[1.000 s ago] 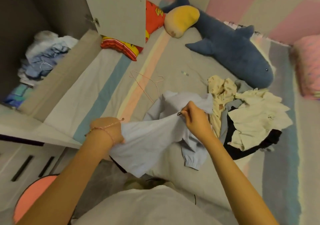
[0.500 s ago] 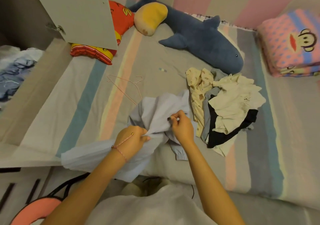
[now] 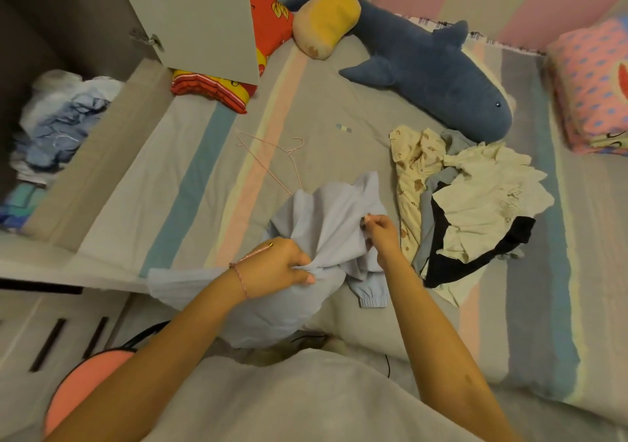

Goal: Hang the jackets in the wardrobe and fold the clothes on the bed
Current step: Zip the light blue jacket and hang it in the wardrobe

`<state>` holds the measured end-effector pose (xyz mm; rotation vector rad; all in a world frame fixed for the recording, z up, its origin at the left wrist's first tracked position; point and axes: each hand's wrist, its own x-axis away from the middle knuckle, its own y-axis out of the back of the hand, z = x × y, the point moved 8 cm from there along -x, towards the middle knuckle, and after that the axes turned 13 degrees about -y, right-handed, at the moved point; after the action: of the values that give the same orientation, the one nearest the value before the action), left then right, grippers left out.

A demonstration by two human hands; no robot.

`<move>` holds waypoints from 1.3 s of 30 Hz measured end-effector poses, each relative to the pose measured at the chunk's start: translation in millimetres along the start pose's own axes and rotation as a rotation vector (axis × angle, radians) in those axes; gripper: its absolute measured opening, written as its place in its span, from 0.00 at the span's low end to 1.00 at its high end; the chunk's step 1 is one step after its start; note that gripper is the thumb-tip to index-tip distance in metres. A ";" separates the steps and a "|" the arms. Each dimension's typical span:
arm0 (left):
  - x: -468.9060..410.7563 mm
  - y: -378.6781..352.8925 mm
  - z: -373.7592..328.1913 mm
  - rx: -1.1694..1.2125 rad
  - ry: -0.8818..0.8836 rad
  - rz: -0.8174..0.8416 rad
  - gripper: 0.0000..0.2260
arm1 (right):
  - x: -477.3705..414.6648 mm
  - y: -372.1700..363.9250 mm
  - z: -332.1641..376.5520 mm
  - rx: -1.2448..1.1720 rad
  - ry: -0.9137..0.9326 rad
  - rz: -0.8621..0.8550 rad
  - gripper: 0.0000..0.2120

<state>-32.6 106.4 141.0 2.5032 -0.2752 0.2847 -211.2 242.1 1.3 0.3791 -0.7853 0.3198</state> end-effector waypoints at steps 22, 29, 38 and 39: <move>41.6 31.4 72.1 1.049 0.521 -0.470 0.26 | 189.8 -152.6 26.9 0.455 0.434 0.831 0.19; 36.4 14.4 76.0 0.773 0.612 -0.474 0.08 | 203.3 -123.2 5.9 0.456 0.448 0.818 0.18; 19.1 22.2 32.8 0.947 0.524 -0.613 0.15 | 113.4 -13.4 54.3 0.446 0.394 -0.136 0.40; 18.1 23.9 23.2 0.980 0.520 -0.596 0.14 | 113.1 -18.0 65.1 0.566 0.469 -0.090 0.43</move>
<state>-18.2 71.3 140.3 3.1057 1.0353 0.9643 -168.9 212.8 122.5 0.8321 -0.2032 0.5242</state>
